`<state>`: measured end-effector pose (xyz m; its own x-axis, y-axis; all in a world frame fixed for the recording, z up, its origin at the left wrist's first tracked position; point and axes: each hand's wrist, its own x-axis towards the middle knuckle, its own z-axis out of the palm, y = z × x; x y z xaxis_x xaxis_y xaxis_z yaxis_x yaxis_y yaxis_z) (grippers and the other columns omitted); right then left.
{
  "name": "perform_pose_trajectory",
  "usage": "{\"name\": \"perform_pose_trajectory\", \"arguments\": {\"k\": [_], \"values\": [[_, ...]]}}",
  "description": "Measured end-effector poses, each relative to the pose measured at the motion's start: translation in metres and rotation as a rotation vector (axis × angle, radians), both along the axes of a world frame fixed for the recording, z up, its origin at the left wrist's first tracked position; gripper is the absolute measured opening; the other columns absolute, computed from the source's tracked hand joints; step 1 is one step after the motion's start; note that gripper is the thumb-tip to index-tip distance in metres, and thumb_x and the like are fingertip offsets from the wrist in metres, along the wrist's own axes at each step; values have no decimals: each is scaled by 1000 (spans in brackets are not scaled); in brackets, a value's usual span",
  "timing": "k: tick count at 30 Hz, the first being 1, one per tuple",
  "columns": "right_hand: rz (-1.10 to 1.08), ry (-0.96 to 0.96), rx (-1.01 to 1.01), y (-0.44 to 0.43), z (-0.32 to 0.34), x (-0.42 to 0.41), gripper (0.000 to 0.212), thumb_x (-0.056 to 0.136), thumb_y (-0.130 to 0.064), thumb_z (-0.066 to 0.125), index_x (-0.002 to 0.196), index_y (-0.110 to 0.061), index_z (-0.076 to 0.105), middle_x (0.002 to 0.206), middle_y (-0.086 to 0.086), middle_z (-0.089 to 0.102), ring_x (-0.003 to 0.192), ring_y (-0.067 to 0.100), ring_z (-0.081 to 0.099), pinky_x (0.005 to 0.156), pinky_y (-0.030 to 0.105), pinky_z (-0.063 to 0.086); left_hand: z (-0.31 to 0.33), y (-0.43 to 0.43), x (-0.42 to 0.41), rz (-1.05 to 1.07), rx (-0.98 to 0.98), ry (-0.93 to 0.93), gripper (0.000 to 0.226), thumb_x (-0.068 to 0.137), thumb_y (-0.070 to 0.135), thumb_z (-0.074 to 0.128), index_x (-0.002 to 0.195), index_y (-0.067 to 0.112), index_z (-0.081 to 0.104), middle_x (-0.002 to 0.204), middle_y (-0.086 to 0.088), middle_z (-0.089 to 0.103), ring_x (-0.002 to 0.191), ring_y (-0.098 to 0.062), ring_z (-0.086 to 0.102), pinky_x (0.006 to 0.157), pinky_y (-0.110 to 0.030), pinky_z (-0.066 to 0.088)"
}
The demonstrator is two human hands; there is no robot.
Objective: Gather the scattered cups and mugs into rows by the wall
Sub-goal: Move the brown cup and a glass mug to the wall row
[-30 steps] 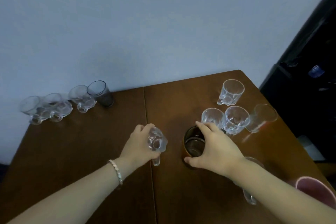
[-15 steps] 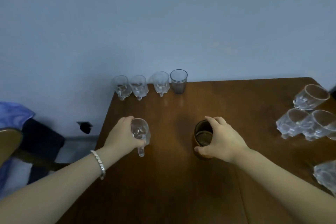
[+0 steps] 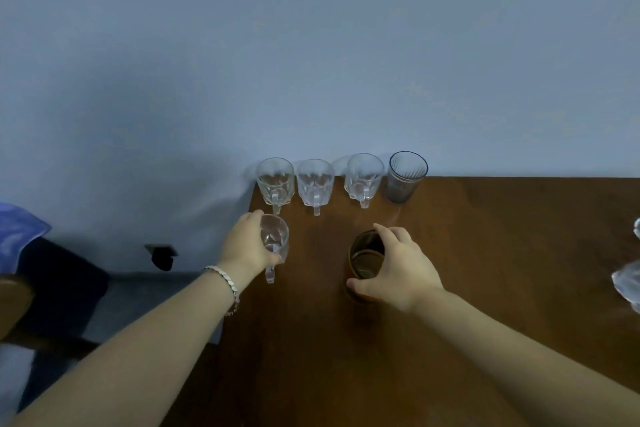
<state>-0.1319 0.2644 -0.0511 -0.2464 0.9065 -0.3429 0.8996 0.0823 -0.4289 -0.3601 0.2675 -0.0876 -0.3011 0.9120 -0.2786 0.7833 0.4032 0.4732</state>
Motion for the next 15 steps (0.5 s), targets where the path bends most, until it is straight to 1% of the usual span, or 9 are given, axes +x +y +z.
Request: {"name": "perform_pose_trajectory", "arguments": {"k": [4,9,12,14,15], "values": [[35,6,26,25,-15,-53,103,69,-52,75,148,-20,17,148,4,29,133,29,35,106,40,41,-11,0,-13,-18,20,-51,90,67,14,83,143,9,35,145,-9,41,129,-27,45,106,-35,39],[64,-48,55,45,-28,-99,99,71,-54,72,147,-18,19,144,9,30,130,31,35,99,41,44,-22,-4,-18,-13,30,-68,91,68,13,83,144,11,33,149,-7,37,133,-26,42,111,-36,38],[30,-35,68,47,-30,-105,110,70,-54,74,149,-14,8,148,10,26,135,30,31,101,41,42,-19,-1,-16,-28,45,-35,90,69,15,82,144,12,32,150,-6,35,135,-26,40,111,-36,37],[10,-18,13,40,-29,-98,122,69,-52,77,150,-9,-4,152,11,22,139,28,27,105,41,40,-18,-1,-14,-30,52,-24,89,70,16,82,144,12,32,150,-6,36,134,-27,41,109,-37,38],[2,-24,-26,35,-28,-89,125,69,-51,77,149,-7,-8,153,11,23,139,28,30,105,41,40,-18,0,-13,-32,48,-17,89,70,16,81,144,12,32,150,-6,35,133,-27,42,108,-37,39]]}}
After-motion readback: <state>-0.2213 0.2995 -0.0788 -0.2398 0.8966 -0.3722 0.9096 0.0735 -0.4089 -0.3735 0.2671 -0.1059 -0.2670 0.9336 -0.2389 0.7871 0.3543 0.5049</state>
